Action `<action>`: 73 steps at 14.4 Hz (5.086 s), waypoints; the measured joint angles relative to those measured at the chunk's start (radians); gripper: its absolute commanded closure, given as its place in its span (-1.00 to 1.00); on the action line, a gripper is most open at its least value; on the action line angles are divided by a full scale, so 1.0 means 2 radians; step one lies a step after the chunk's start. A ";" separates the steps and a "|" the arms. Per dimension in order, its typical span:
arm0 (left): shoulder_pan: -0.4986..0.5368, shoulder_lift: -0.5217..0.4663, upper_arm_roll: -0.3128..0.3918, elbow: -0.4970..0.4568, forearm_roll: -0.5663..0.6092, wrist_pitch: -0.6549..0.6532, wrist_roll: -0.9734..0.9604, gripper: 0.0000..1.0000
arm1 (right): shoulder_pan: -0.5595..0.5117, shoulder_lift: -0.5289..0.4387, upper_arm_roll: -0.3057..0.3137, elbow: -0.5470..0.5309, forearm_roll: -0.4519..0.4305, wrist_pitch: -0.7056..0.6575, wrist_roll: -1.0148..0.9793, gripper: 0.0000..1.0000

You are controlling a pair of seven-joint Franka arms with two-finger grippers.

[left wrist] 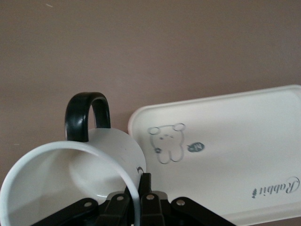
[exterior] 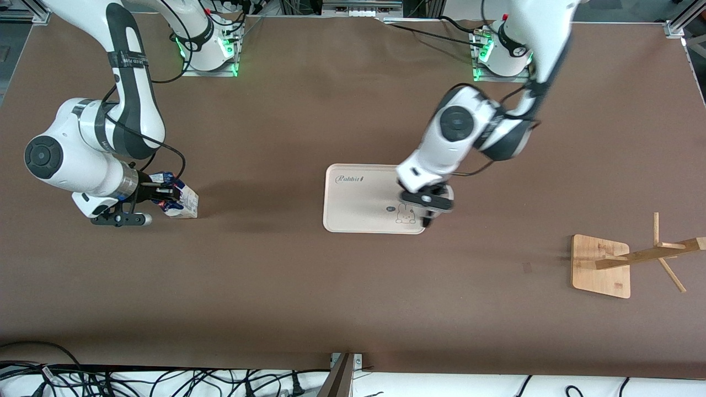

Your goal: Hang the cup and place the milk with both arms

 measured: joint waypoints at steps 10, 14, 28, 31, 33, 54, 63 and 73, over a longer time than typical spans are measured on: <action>0.197 -0.122 0.006 0.012 0.000 -0.079 0.047 1.00 | 0.000 -0.055 -0.021 0.023 0.000 -0.051 -0.025 -1.00; 0.215 -0.120 0.032 0.019 -0.001 -0.082 0.112 1.00 | -0.002 -0.075 -0.053 0.114 -0.001 -0.189 -0.032 -1.00; 0.237 -0.090 0.056 0.056 -0.001 -0.081 0.227 1.00 | -0.084 -0.070 0.036 0.277 -0.138 -0.291 -0.039 -1.00; 0.239 -0.084 0.058 0.058 -0.001 -0.072 0.237 1.00 | -0.153 -0.069 0.145 0.278 -0.187 -0.296 -0.032 -1.00; 0.241 -0.077 0.059 0.058 -0.001 -0.065 0.244 0.69 | -0.184 -0.070 0.159 0.278 -0.169 -0.297 -0.032 -1.00; 0.151 -0.212 0.050 0.078 -0.003 -0.296 0.182 -1.00 | -0.289 -0.093 0.225 0.260 -0.139 -0.293 -0.001 -1.00; 0.156 -0.216 0.052 0.077 -0.044 -0.280 0.176 -1.00 | -0.283 -0.093 0.232 0.260 -0.148 -0.286 0.005 -1.00; 0.160 -0.214 0.055 0.077 -0.047 -0.255 0.176 -1.00 | -0.274 -0.093 0.231 0.260 -0.148 -0.276 0.051 -1.00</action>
